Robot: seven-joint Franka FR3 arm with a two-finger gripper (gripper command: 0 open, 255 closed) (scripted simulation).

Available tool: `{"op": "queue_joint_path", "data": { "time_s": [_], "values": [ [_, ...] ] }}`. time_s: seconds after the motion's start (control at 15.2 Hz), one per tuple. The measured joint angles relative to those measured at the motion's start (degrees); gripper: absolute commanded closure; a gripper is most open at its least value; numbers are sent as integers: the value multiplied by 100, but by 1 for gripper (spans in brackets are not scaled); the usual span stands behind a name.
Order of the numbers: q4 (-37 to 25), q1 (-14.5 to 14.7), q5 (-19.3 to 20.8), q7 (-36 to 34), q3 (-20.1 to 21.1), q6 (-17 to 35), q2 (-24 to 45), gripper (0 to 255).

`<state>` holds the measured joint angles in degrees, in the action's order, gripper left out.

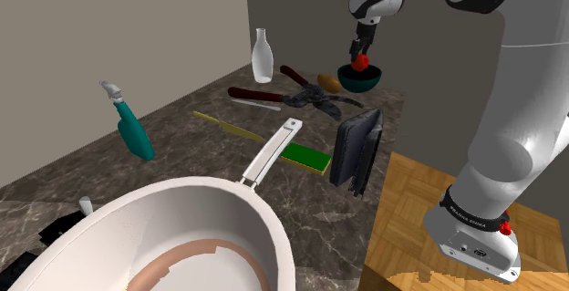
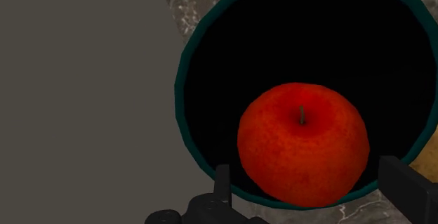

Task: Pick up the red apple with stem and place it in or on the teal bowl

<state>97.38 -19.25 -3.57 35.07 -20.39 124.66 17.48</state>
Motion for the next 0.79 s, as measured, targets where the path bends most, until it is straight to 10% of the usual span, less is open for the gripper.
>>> {"op": "queue_joint_path", "data": {
  "time_s": [0.79],
  "values": [
    [-279,69,140,-88,-31,-595,-329,0]
  ]
}}
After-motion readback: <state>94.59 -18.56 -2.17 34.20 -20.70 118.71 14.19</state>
